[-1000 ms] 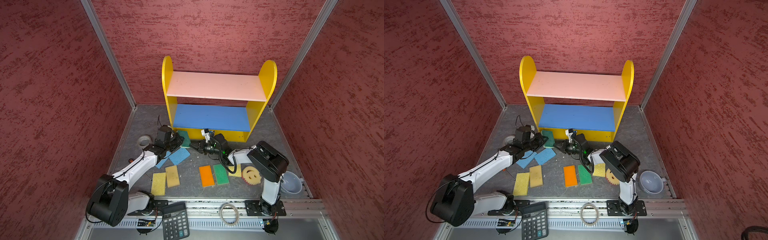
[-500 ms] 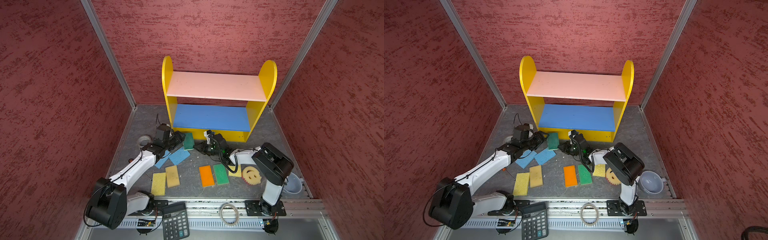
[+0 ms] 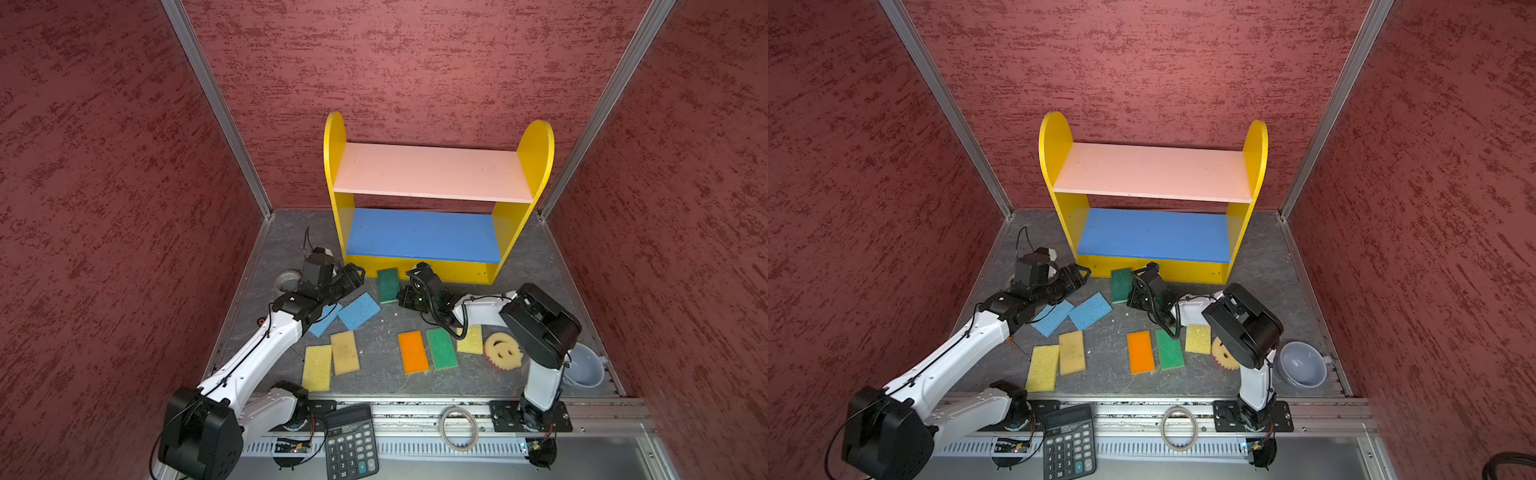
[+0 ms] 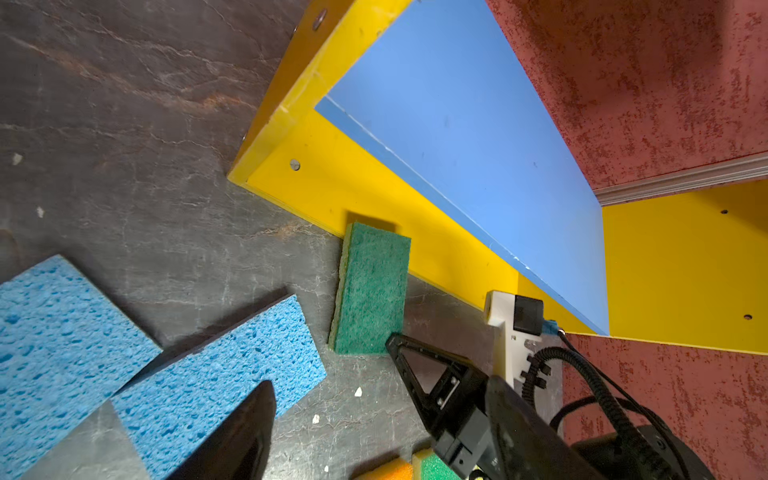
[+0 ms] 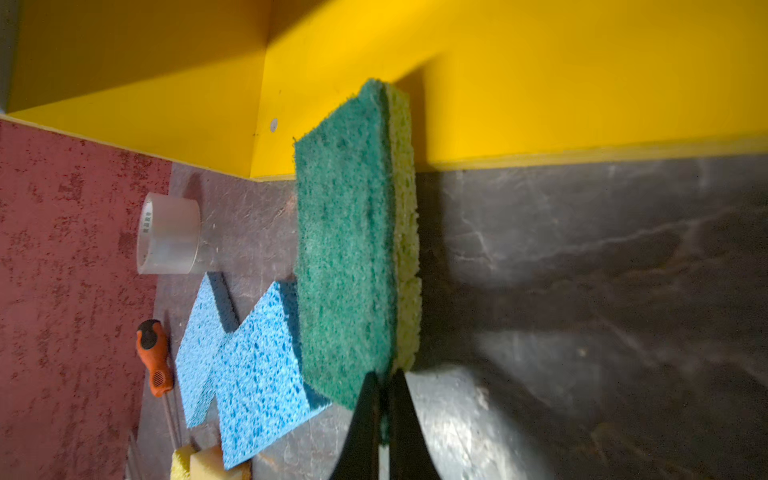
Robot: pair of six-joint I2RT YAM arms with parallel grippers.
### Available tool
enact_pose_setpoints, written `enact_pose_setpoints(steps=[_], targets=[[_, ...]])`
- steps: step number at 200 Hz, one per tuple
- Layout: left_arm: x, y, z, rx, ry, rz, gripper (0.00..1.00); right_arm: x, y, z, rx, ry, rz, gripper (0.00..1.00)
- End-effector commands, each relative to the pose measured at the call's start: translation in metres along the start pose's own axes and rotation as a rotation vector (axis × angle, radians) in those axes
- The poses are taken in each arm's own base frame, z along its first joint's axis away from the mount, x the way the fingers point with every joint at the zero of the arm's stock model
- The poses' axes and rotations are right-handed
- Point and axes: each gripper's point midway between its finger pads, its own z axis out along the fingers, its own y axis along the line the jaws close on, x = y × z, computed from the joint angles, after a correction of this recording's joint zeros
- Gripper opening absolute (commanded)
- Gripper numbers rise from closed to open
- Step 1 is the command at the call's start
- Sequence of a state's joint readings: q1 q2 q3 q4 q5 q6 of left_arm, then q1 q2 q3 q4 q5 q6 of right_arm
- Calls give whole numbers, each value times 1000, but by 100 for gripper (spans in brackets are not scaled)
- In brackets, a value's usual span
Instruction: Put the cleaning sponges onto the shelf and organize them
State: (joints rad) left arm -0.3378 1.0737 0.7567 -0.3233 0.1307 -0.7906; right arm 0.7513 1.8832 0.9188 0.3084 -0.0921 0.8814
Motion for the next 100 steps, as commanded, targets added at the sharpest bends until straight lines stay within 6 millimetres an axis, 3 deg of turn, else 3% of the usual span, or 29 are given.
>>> enact_pose_setpoints(steps=[1,57,100], targets=[[6,7,-7,-9,-3,23,81,-16,-2,9,50,-76,-12,0],[23,16,-14,3,42,34,82,-34,5,35,34,-153,22,0],[39,24,-18,14,81,27,82,-50,21,42,25,-231,-9,0]])
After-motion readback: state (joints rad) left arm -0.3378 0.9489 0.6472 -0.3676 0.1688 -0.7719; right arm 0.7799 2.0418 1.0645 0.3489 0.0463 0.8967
